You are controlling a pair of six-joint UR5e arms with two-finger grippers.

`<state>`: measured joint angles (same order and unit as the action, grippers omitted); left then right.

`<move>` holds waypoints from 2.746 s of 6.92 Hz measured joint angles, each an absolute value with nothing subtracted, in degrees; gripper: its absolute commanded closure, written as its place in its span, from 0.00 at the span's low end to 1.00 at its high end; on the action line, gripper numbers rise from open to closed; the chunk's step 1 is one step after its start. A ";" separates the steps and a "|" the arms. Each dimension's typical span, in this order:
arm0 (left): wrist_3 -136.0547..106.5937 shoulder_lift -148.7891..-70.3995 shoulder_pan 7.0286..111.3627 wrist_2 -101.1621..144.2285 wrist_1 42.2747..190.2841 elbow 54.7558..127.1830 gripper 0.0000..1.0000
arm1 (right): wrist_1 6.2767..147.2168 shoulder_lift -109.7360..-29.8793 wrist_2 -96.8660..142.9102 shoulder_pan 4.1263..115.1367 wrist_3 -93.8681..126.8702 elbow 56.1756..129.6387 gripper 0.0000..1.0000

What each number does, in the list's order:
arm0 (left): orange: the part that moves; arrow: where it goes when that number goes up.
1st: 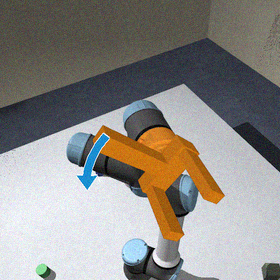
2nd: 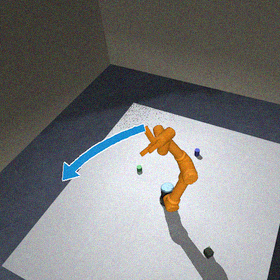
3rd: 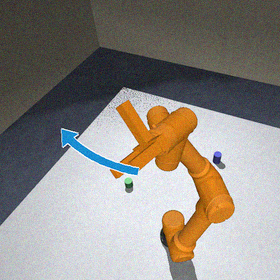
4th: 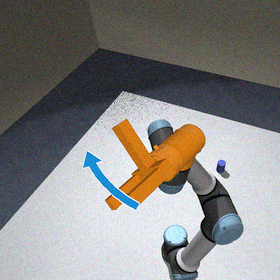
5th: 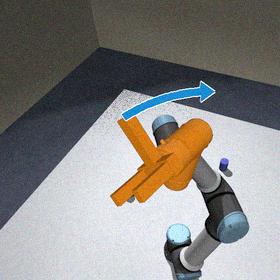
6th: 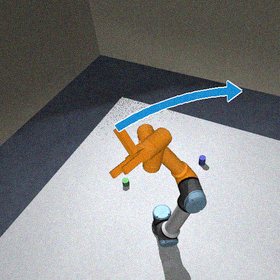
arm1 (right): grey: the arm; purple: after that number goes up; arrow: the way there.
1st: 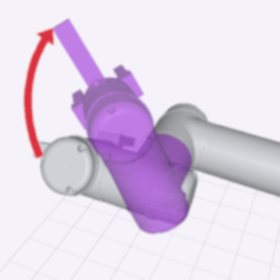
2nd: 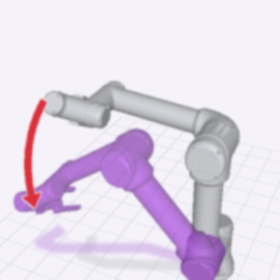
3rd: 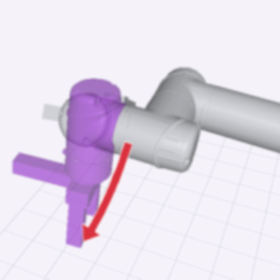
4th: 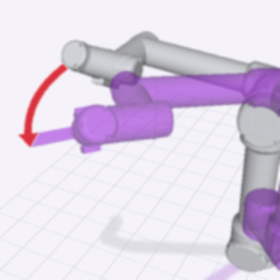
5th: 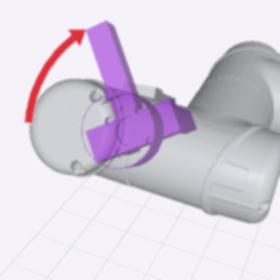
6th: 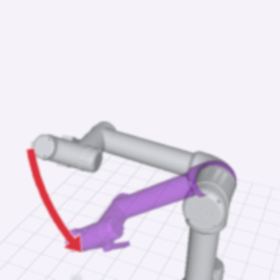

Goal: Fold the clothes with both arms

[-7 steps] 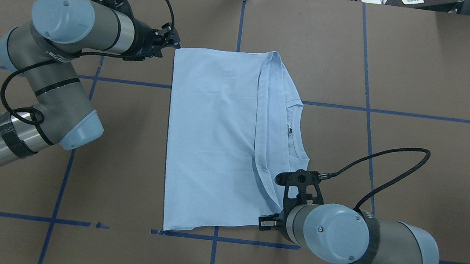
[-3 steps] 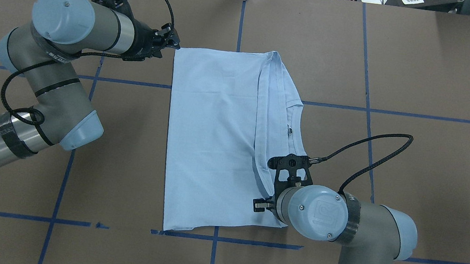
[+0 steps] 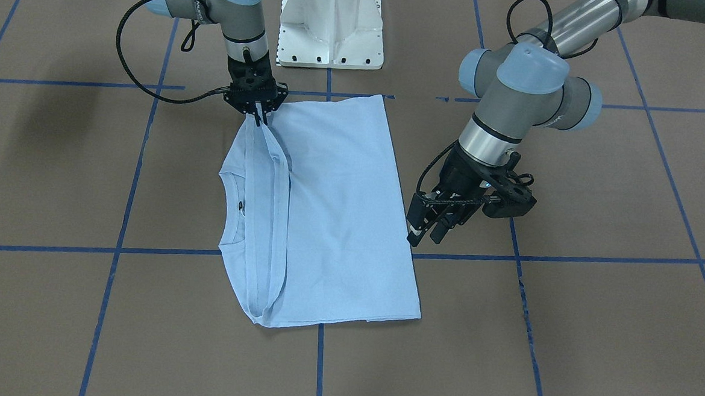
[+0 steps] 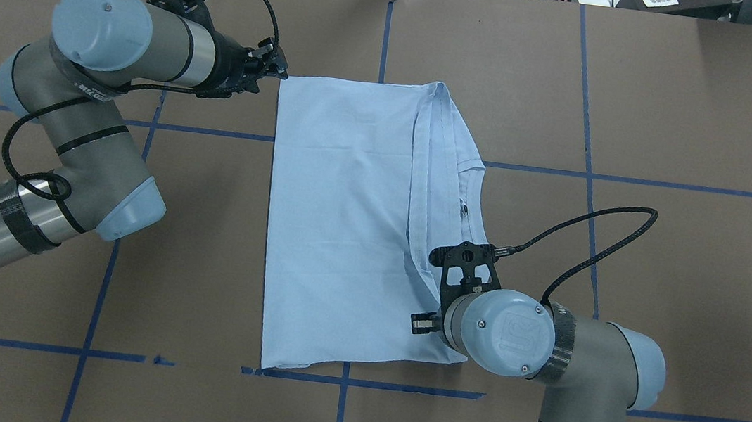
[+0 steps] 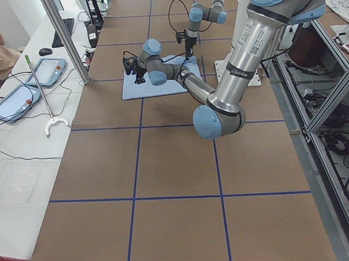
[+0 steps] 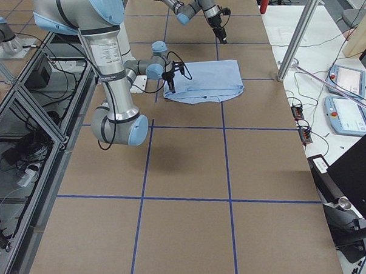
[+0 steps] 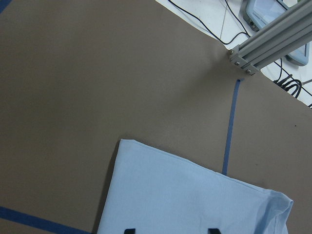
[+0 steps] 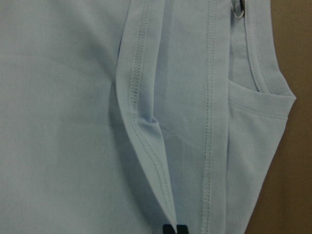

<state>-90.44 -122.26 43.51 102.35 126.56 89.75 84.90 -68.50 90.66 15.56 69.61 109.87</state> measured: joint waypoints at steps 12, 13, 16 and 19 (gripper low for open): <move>-90.53 -122.26 43.11 101.87 126.54 89.94 0.39 | 84.61 -72.94 90.46 14.91 97.01 113.77 0.21; -90.53 -122.23 43.05 101.87 126.55 89.93 0.39 | 84.62 -72.47 90.39 14.54 103.95 113.51 0.17; -90.53 -122.17 42.52 101.33 126.50 89.96 0.39 | 84.58 -71.41 90.28 14.42 111.89 111.68 0.17; -90.53 -122.22 42.26 100.65 126.48 90.18 0.39 | 84.64 -71.13 90.43 14.35 113.54 110.14 0.20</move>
